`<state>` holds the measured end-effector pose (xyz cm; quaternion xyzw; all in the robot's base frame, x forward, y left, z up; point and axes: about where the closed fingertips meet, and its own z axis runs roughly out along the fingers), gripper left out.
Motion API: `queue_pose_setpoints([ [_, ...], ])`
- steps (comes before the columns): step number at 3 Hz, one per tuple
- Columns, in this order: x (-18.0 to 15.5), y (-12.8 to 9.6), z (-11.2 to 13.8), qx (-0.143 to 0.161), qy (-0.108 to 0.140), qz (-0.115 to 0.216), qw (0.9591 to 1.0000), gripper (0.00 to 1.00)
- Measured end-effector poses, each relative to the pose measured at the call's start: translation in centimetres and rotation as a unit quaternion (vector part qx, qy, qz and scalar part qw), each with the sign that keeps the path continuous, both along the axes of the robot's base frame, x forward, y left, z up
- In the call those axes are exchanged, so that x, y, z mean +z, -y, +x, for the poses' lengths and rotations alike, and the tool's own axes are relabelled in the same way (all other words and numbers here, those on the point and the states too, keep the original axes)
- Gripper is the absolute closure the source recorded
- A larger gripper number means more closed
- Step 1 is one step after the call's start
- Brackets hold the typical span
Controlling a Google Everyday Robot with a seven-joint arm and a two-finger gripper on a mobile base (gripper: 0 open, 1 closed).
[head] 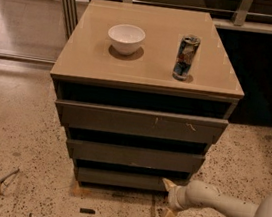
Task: Open bottom drawer
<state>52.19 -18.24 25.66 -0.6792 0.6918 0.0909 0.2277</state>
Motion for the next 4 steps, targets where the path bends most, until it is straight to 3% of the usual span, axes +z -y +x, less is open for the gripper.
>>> queue_pose_setpoints([
  [2, -2.3, 0.5, 3.6, 0.001, 0.016, -0.006, 0.9999, 0.00],
  [4, -4.6, 0.6, 6.7, -0.007, 0.006, -0.007, 0.9999, 0.00],
])
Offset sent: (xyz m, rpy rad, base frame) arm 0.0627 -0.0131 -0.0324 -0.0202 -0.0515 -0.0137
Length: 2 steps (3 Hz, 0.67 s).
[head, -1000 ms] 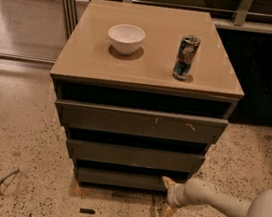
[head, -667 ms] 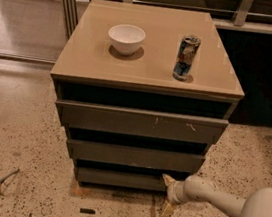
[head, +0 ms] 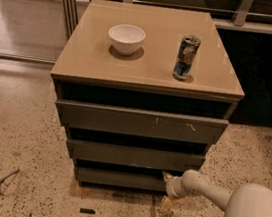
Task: Open bottom drawer
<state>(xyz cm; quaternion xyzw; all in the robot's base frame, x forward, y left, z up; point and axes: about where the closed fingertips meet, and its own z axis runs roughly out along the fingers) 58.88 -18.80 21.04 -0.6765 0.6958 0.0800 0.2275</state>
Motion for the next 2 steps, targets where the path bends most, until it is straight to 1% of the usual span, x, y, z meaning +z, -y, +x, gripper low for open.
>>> queue_pose_setpoints([
  [1, -1.2, -0.4, 1.1, -0.001, -0.011, 0.000, 0.9999, 0.00],
  [2, -3.3, -1.2, 2.2, 0.002, -0.036, -0.001, 0.9994, 0.00],
])
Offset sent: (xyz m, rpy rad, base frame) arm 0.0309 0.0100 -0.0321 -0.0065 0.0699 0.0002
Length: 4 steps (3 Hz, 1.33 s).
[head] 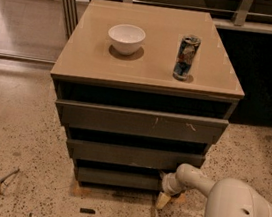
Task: Open bottom drawer
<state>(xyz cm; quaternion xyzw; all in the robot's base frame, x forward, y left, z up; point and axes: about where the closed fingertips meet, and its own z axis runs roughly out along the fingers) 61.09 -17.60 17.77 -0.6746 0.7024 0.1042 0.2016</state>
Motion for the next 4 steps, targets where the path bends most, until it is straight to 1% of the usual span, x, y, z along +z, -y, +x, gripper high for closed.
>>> queue_pose_setpoints([
  [1, 0.0, 0.0, 0.0, 0.000, 0.000, 0.000, 1.0000, 0.00],
  [2, -0.1, -0.2, -0.2, -0.001, -0.010, 0.000, 1.0000, 0.00],
  [3, 0.2, -0.5, -0.6, -0.002, -0.039, -0.007, 0.9992, 0.00],
  [4, 0.5, -0.5, -1.1, -0.005, -0.068, -0.013, 0.9976, 0.00],
])
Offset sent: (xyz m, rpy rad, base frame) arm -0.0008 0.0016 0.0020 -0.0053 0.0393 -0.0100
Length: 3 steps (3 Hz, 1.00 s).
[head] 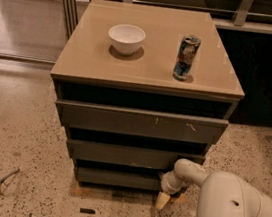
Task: Open bottom drawer
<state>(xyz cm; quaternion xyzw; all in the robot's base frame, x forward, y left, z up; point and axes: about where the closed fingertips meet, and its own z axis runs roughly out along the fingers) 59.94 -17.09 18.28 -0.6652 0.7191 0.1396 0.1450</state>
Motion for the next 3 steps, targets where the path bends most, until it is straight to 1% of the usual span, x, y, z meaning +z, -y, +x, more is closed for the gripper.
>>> queue_pose_setpoints([
  [1, 0.3, 0.2, -0.8, -0.006, -0.026, -0.003, 0.9996, 0.00],
  [3, 0.8, 1.1, -3.1, -0.019, -0.071, -0.001, 0.9973, 0.00],
])
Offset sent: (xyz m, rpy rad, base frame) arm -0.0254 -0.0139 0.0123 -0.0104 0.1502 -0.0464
